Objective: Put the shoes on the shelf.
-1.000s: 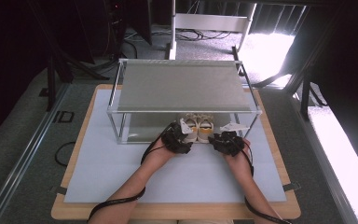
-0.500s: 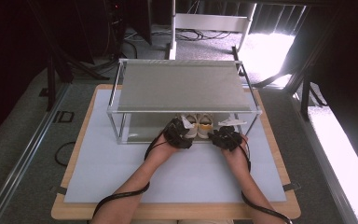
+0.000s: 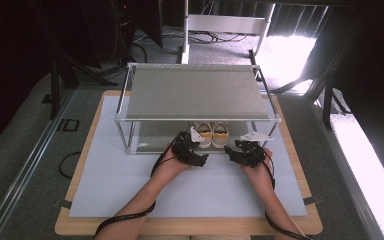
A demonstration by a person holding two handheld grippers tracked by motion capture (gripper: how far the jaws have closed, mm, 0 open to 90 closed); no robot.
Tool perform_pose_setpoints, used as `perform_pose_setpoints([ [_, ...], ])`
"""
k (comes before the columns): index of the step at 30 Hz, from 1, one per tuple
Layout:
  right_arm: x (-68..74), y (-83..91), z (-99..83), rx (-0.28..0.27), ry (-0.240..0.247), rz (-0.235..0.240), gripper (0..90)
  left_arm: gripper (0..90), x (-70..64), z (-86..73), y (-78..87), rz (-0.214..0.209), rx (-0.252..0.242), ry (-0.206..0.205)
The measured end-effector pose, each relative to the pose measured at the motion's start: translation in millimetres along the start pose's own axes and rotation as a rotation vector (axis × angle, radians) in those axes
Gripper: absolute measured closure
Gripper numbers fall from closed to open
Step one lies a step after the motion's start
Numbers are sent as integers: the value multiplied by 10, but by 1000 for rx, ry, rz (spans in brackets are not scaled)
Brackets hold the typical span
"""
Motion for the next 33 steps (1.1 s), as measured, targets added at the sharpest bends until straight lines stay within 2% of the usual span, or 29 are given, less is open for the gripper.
perform_pose_setpoints([
  [1,11,26,1,-10,2,6,413,229,-12,-9,14,-10,-4,1],
  [2,27,50,-1,-20,5,16,400,164,-21,-21,23,-12,-2,-2],
  [3,45,74,-3,-31,10,30,380,146,-36,-27,39,-17,-13,-9],
  [6,107,91,-60,-6,29,79,249,126,-57,-50,89,-7,-35,-24],
  [8,123,105,-92,-12,65,75,172,117,-63,-67,121,-3,-44,-32],
  [11,108,121,-151,-25,86,57,127,112,-65,-94,175,5,-71,-31],
  [17,35,156,-302,-15,76,24,135,111,-37,-201,255,19,-96,-31],
  [21,-7,194,-409,-13,61,19,135,111,-32,-337,261,22,-88,-38],
  [28,-136,269,-599,-8,41,-5,134,111,-6,-566,256,11,-85,-6],
  [33,-233,363,-694,-23,22,-14,134,111,53,-703,297,26,-95,18],
])
Point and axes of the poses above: each handheld gripper's, and its own axes: y roughly backward along the jaws, z roughly out of its top, x roughly to its left, the point moved 10 cm from there along -y, roughly forward along the jaws, and after that the axes turned 13 degrees about x, right-handed, at the moved point
